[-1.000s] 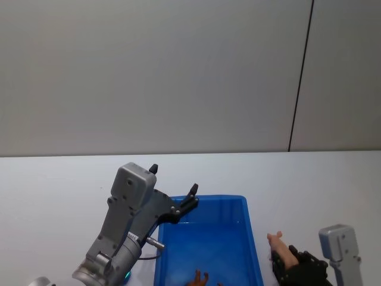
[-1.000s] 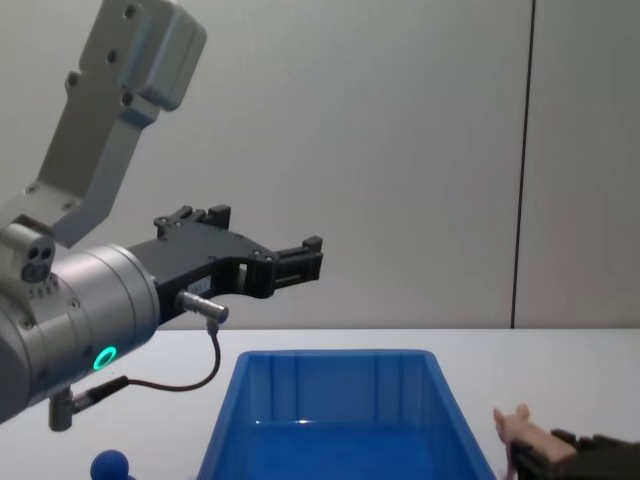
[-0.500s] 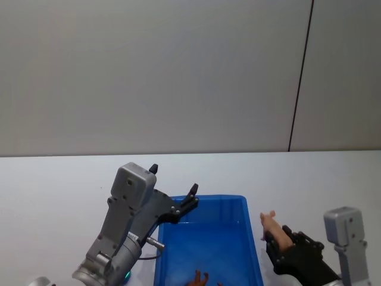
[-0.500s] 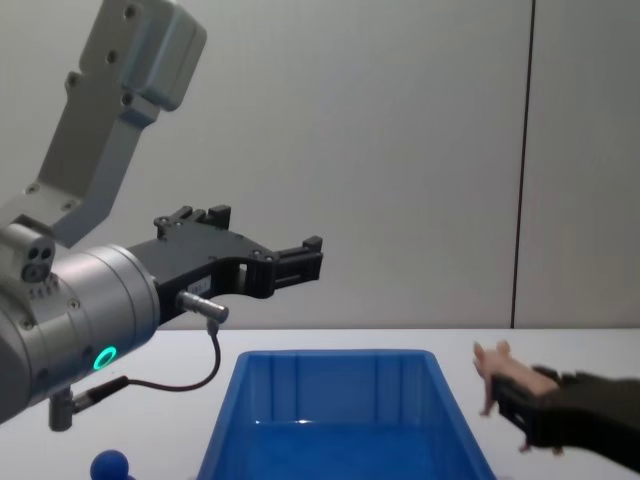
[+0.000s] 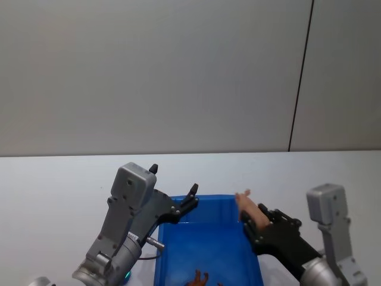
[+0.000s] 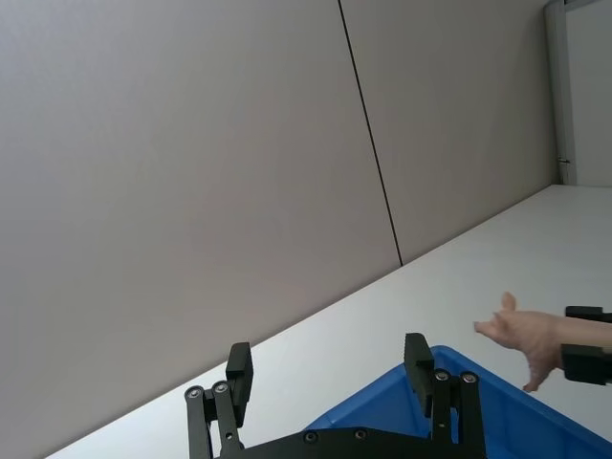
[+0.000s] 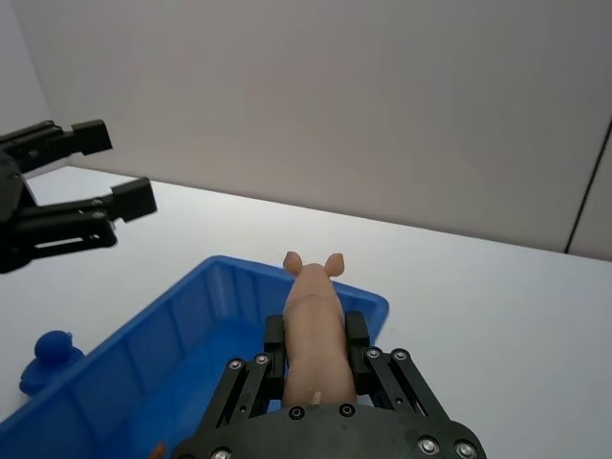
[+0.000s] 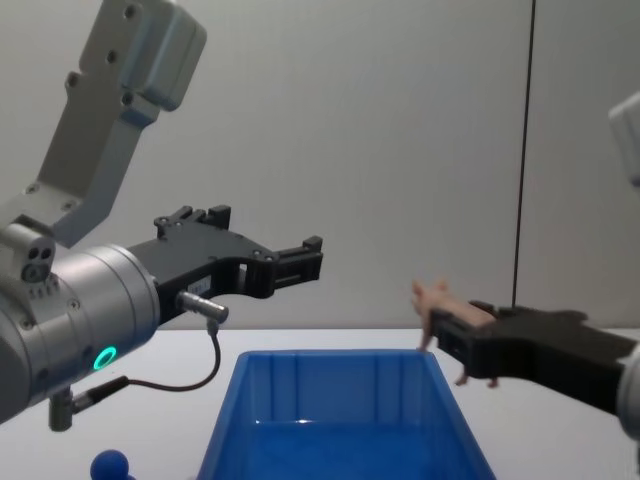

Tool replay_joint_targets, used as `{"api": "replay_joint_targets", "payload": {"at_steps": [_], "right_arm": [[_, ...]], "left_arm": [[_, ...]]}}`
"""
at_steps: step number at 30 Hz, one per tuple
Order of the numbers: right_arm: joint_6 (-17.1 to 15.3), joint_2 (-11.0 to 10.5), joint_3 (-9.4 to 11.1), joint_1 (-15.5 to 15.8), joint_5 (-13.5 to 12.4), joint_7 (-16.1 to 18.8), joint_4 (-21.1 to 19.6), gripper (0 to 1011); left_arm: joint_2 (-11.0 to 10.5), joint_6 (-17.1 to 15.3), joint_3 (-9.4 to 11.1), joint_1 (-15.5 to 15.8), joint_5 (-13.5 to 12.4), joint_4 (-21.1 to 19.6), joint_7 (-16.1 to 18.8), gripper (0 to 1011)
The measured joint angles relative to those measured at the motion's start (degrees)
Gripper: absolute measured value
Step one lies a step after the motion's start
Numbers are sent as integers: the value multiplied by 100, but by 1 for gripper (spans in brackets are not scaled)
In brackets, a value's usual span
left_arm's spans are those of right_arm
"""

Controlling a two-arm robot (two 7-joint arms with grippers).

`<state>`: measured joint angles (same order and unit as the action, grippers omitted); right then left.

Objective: Pick up the two dolls from the table and place them into the box.

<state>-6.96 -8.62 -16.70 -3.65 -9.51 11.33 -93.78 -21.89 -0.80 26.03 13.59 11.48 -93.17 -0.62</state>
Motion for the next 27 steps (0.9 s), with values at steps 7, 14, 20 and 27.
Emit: {"api": "replay_joint_targets", "payload": {"at_steps": [7,14,20,27], "right_arm": [[-103,131,-46,-251,88,240,172,361],[-266,248,-97,-458,168,414,384,512],[-373,319,-131,-585,232,502,561,689],[-421,359,-143,-665,268,509,679,900]], "left_arm": [[0,0,0,0,0,0,0,1001],[0,0,0,0,0,0,0,1001],[0,0,0,0,0,0,0,1001],[0,0,0,0,0,0,0,1001]]}}
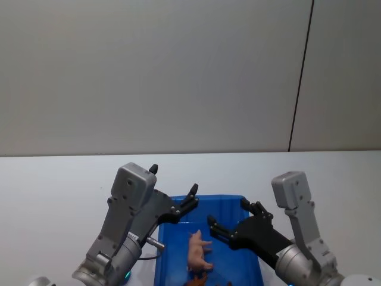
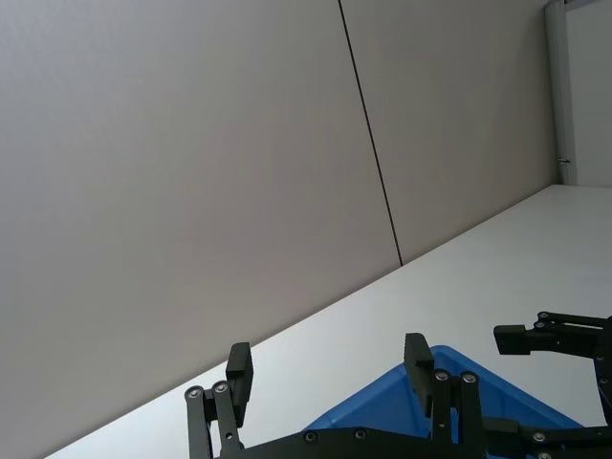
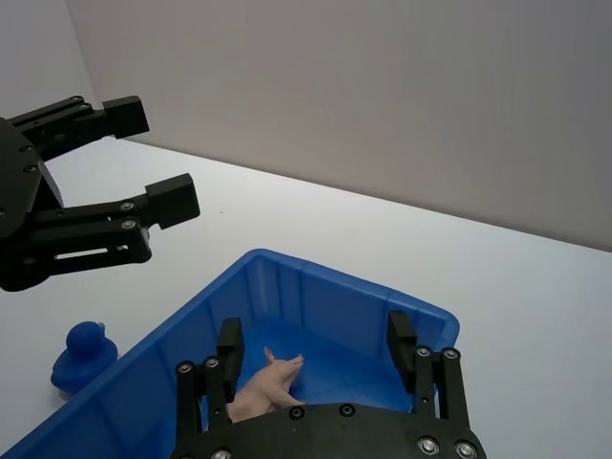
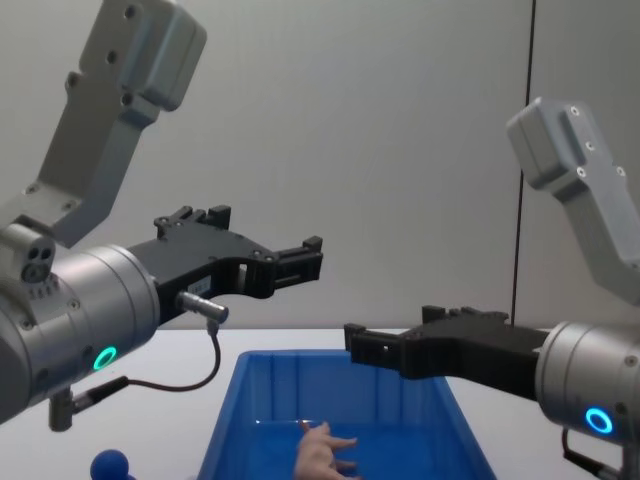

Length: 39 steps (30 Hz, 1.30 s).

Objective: Pick up the two dolls from the table and place them into the box.

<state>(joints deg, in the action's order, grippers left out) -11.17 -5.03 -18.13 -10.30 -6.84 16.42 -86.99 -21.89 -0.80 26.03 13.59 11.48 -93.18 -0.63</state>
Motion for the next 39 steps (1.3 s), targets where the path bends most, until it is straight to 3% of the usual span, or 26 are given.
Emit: {"api": "replay_joint_targets", "payload": {"at_steps": [4,12,26,39], "right_arm": [[1,-4,7,-2,2,-70,5,1001],[70,-73,66,107,-30,-358,-128,1001],[321,-383,286,599,-253,-1157,-643,1001],[446,-543,401,853,-381,-1505,-880,1001]], "left_arm": [[0,0,0,0,0,0,0,1001],[0,0,0,0,0,0,0,1001],[0,0,0,0,0,0,0,1001],[0,0,0,0,0,0,0,1001]]}}
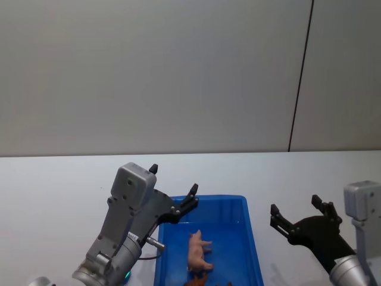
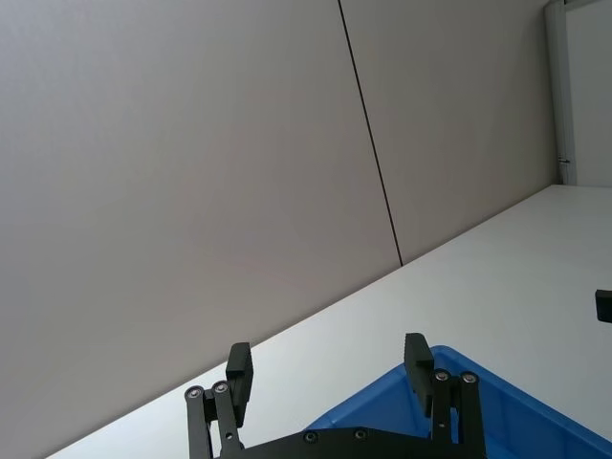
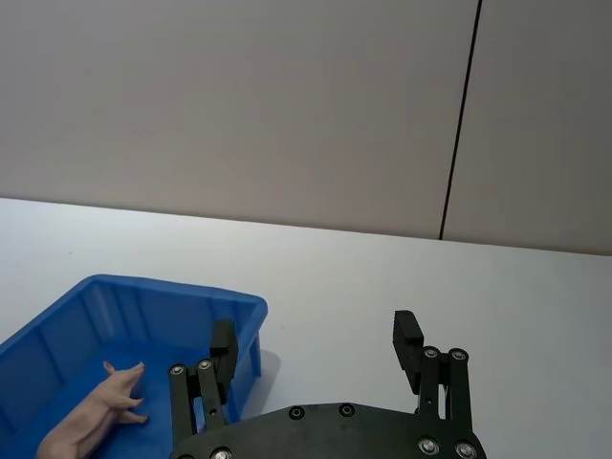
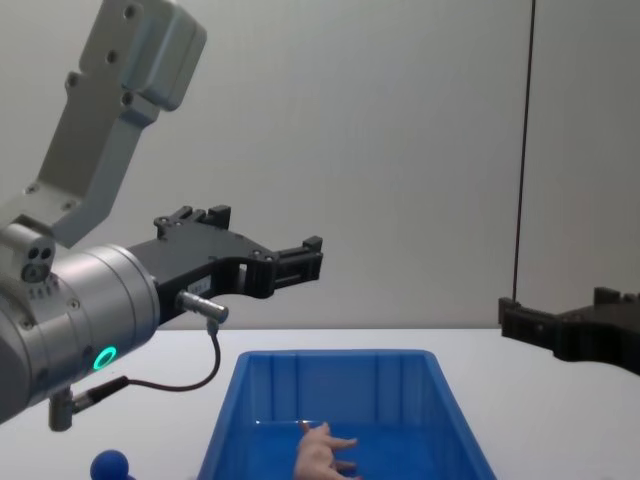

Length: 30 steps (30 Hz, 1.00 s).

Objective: Pick up the two dolls from the table and place them into the box.

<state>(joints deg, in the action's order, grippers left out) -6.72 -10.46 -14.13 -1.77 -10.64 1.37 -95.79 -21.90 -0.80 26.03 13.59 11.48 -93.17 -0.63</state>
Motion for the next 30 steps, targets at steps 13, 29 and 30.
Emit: {"api": "replay_joint_targets", "payload": {"at_steps": [13,29,30], "right_arm": [[42,-55,39,90,-43,-127,-82,1001],[58,-77,54,127,-58,-174,-117,1001],[59,-77,55,128,-58,-175,-118,1001]], "left_arm": [[-28,-108,-32,-32,54,-32,32,1001],[-302,-960,-242,-315,565,-294,517,1000],[-330,-1002,-260,-349,593,-313,545,1001]]}}
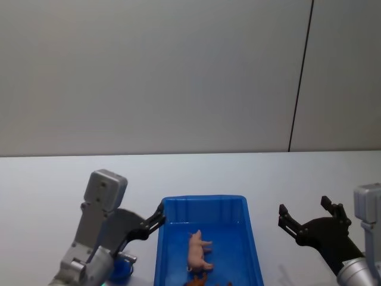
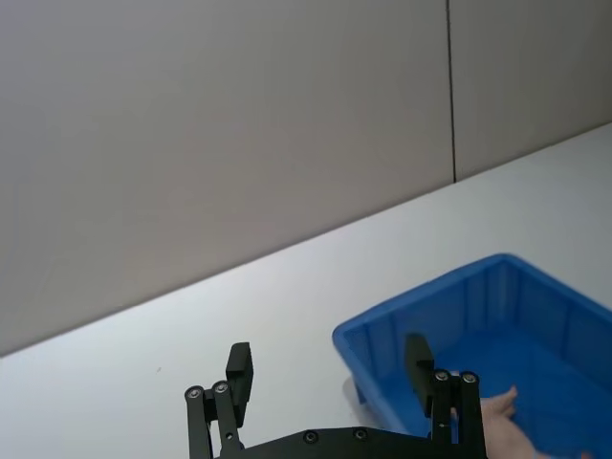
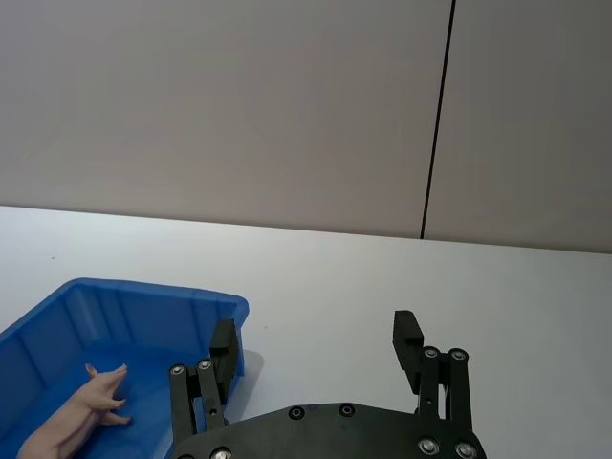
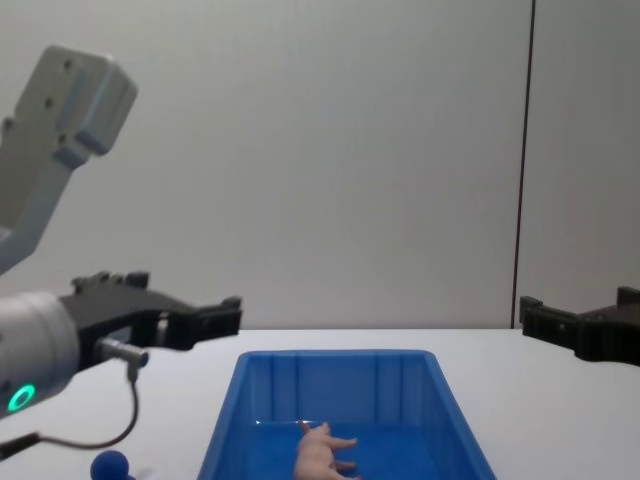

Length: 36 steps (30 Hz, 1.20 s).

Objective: Pick up the two dolls from the table and place them into the box.

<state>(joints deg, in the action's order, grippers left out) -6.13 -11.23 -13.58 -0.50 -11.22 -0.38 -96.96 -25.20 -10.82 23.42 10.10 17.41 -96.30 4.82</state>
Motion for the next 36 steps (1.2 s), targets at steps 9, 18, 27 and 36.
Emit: {"api": "replay_joint_targets", "payload": {"at_steps": [9,18,27,36], "right_arm": [[4,-4,4,6,-5,-8,-4,1001],[5,-8,5,10,-5,-14,-9,1001],[5,-8,4,11,-4,-16,-9,1001],[4,-8,4,11,-4,-15,-9,1001]], "left_arm": [[-169,-369,-111,-220,289,-70,269,1001],[-231,-564,-171,-356,468,31,405,1001],[-193,-591,-204,-381,590,332,395,1001],[-112,-498,-224,-342,695,674,253,968]]}}
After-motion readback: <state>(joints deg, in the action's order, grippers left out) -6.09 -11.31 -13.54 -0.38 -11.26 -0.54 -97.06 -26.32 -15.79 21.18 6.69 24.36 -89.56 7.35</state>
